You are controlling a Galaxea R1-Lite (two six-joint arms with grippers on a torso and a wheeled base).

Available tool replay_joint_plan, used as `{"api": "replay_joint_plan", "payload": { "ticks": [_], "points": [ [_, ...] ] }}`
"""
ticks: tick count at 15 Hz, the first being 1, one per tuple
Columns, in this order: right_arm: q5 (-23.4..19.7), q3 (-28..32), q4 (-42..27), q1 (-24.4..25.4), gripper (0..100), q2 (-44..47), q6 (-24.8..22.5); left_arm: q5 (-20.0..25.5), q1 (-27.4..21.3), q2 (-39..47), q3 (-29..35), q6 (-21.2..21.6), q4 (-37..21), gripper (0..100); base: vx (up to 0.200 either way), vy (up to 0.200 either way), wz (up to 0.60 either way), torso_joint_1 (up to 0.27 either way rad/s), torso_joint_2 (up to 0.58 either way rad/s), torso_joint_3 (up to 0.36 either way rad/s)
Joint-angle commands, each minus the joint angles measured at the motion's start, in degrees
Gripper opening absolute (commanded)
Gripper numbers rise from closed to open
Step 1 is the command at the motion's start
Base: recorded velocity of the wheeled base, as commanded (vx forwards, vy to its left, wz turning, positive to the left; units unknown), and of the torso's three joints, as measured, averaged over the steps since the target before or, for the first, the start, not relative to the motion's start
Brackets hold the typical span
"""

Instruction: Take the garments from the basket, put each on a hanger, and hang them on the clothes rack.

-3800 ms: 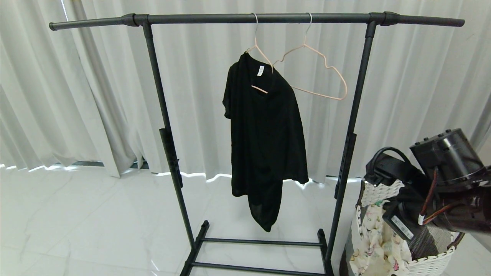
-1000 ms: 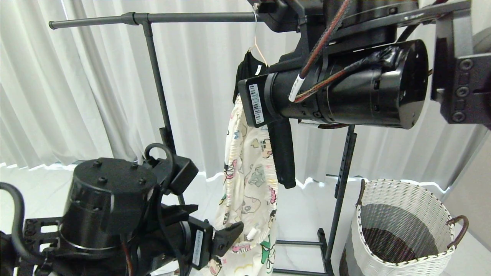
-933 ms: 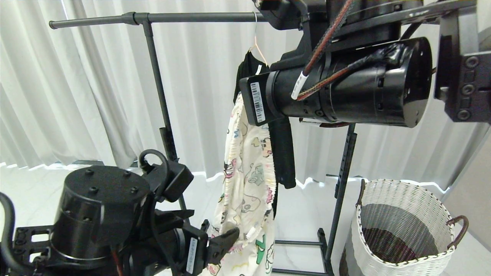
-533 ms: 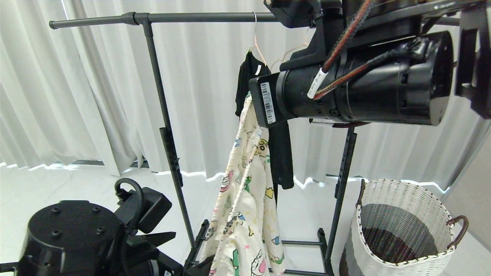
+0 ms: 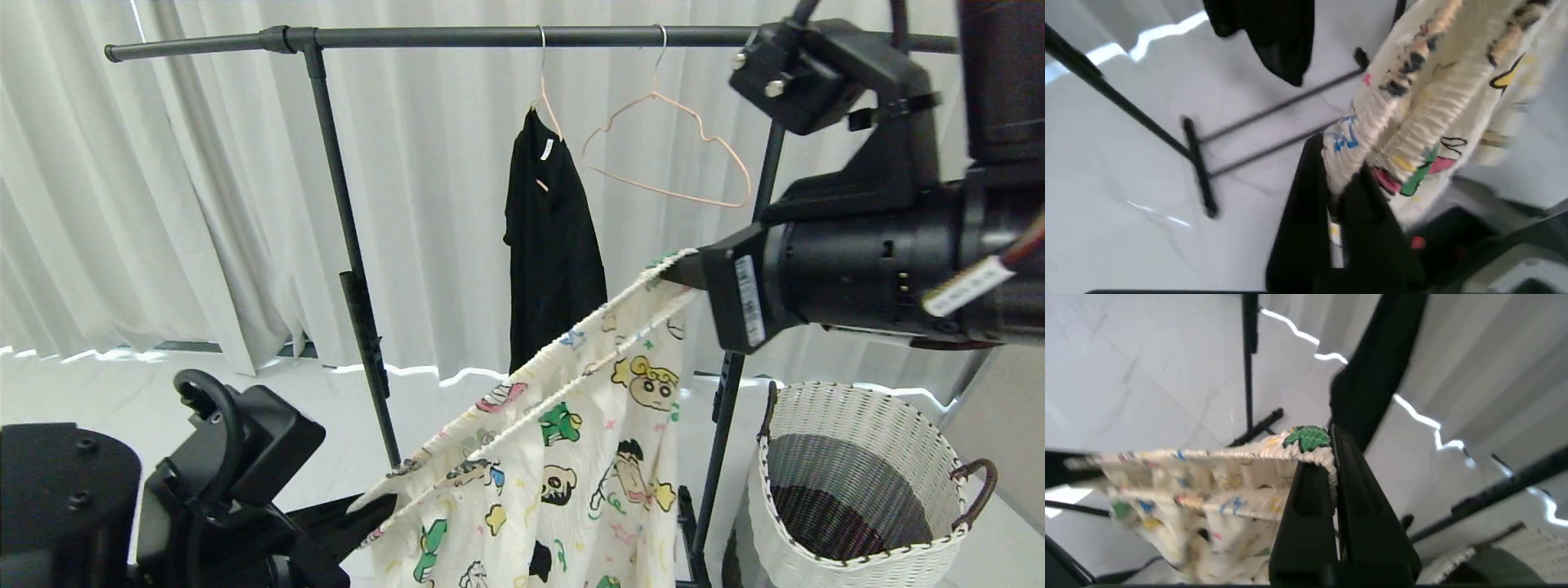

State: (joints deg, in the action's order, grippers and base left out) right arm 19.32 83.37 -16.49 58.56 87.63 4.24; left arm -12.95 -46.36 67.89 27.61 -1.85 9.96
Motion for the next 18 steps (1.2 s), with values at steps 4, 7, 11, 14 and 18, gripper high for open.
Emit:
{"api": "replay_joint_plan", "payload": {
  "ticks": [4, 7, 11, 14, 18],
  "points": [
    [0.1, -3.8, -0.1, -2.0, 0, -11.3, -0.3, -0.1, -0.1, 6.4, 26.9, 0.8, -7.2, 0, 0.0, 0.0, 0.0, 0.0, 0.0, 0.0],
    [0.0, -2.2, -0.2, -4.2, 0, -13.4, -4.6, 0.0, -0.3, 11.8, 49.8, 0.4, -20.2, 0, 0.0, 0.0, 0.0, 0.0, 0.0, 0.0],
    [-0.2, 6.7, -7.0, -8.3, 0, -13.5, -9.5, 0.1, -5.5, 13.6, 64.4, -0.3, -32.5, 0, 0.0, 0.0, 0.0, 0.0, 0.0, 0.0],
    [-0.2, 9.1, -10.2, -8.3, 0, -14.1, -10.7, 0.0, -11.4, 13.2, 64.3, -0.3, -32.5, 0, 0.0, 0.0, 0.0, 0.0, 0.0, 0.0],
    [-2.0, 16.1, -30.4, -5.3, 0, -19.5, -10.7, -0.1, -11.5, 13.3, 64.8, -0.3, -32.4, 0, 0.0, 0.0, 0.0, 0.0, 0.0, 0.0]
  ]
}}
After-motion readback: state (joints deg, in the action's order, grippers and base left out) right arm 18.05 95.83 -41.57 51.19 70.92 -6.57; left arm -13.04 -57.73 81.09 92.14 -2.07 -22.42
